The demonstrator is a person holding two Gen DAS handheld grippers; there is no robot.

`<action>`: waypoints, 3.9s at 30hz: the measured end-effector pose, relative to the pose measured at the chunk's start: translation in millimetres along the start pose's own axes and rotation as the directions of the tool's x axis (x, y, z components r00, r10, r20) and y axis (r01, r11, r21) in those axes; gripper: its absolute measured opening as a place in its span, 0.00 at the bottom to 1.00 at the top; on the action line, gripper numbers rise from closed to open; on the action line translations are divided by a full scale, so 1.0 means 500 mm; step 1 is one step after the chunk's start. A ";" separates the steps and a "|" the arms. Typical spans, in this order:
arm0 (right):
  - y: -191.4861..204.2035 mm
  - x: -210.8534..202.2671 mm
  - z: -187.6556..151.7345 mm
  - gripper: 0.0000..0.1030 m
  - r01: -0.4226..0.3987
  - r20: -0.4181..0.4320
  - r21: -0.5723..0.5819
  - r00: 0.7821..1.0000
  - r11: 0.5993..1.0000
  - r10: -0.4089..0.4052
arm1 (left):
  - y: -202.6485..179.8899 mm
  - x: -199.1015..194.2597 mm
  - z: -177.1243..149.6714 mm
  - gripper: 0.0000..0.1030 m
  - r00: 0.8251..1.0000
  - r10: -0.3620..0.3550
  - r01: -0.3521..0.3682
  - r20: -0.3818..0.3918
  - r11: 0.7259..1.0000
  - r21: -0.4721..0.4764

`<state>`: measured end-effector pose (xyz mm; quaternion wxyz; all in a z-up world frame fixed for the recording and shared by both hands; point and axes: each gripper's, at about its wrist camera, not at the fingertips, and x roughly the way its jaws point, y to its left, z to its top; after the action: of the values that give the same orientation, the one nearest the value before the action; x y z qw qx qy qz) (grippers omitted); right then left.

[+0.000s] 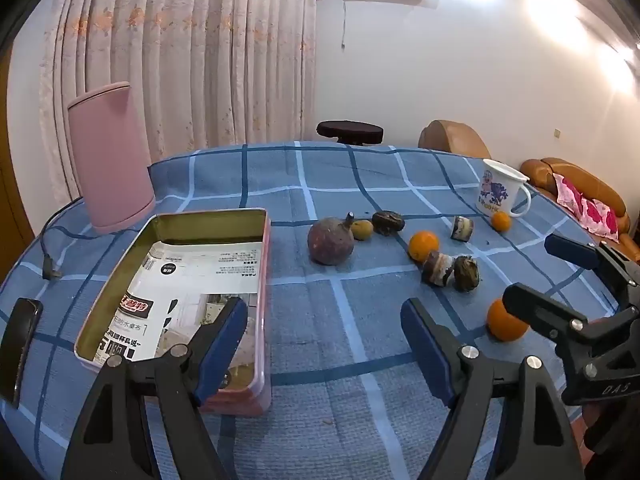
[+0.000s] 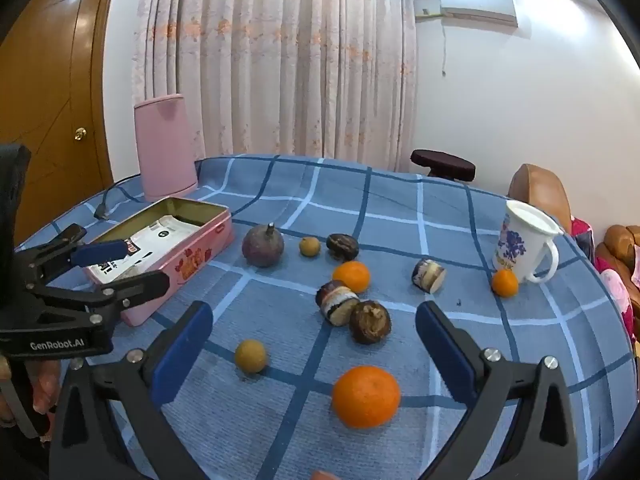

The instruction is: Organize fruits

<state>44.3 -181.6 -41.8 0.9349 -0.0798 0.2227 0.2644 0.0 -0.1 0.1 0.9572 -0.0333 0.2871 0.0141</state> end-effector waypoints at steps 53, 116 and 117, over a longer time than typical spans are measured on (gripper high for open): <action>-0.046 -0.014 -0.023 1.00 0.023 -0.002 0.073 1.000 0.997 -0.023 | -0.027 0.005 -0.015 0.78 1.000 0.000 0.000 -0.005 0.999 0.036; -0.105 0.083 -0.109 0.48 -0.073 -0.215 0.119 0.972 0.990 0.097 | -0.152 0.121 -0.045 0.29 0.970 -0.133 0.168 -0.205 0.972 0.165; -0.103 0.081 -0.108 0.48 -0.080 -0.207 0.117 0.973 0.990 0.103 | -0.150 0.119 -0.044 0.29 0.969 -0.144 0.178 -0.202 0.971 0.159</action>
<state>82.5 -221.0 -106.7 0.8955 -0.0466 0.3388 0.2848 41.0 -76.1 -47.0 0.9227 0.0268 0.3733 -0.0924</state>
